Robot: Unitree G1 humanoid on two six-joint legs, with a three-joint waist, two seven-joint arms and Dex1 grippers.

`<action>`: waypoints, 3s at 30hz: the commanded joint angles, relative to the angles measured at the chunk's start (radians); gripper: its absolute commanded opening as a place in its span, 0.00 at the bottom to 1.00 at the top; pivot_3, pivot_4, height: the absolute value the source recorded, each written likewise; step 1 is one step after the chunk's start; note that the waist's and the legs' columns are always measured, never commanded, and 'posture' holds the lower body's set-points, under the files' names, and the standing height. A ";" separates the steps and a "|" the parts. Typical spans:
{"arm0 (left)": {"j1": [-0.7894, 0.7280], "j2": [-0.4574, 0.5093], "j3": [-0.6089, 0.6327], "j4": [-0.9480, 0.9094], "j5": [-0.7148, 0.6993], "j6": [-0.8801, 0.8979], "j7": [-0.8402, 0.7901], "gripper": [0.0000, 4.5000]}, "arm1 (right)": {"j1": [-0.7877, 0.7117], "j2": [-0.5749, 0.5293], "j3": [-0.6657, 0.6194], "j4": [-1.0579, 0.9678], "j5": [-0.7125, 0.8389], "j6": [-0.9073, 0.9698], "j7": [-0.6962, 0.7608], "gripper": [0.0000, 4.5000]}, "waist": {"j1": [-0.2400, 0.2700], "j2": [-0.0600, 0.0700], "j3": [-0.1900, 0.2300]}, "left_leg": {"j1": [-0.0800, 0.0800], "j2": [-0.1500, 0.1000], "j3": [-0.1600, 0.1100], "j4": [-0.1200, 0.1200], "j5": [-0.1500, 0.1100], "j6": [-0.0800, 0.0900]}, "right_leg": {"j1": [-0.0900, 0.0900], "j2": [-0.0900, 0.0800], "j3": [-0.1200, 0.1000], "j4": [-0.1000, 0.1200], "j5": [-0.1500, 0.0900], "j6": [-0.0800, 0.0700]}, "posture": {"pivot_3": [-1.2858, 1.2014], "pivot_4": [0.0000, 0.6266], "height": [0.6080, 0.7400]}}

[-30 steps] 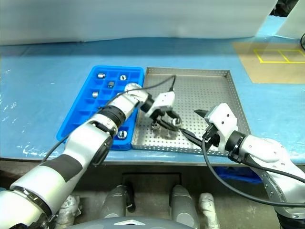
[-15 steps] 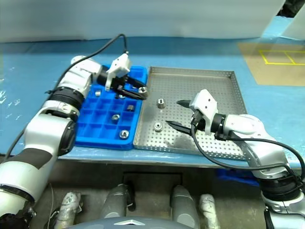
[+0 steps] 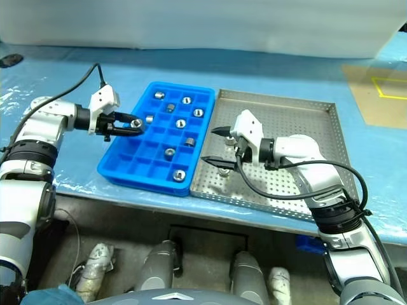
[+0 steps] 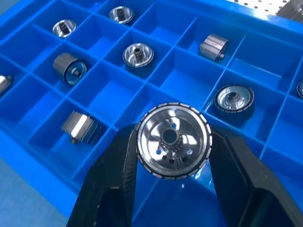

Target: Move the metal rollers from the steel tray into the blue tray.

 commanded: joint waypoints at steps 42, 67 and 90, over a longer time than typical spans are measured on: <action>-0.148 -0.118 0.015 0.294 0.073 -0.009 0.110 0.41 | 0.062 -0.018 -0.031 -0.130 -0.015 0.050 -0.047 0.91 | -0.024 -0.001 0.001 | -0.001 -0.001 -0.001 -0.001 0.001 -0.002 | -0.001 -0.002 -0.002 -0.001 0.000 0.000 | 0.47 0.24 1.00; -0.146 -0.185 -0.019 0.276 0.122 -0.112 0.163 0.84 | 0.065 -0.017 -0.040 -0.122 -0.020 0.036 -0.067 0.91 | -0.020 -0.001 0.001 | 0.001 -0.002 -0.001 -0.001 0.001 -0.001 | 0.001 -0.002 -0.001 0.000 0.000 0.000 | 0.46 0.24 1.00; -0.097 -0.340 0.027 0.022 -0.024 -0.046 0.079 0.84 | 0.004 -0.039 -0.064 -0.051 -0.010 0.022 -0.012 0.91 | -0.018 -0.002 0.001 | -0.002 -0.003 -0.001 0.001 0.000 0.002 | 0.000 -0.004 -0.002 0.000 0.000 0.000 | 0.51 0.24 1.00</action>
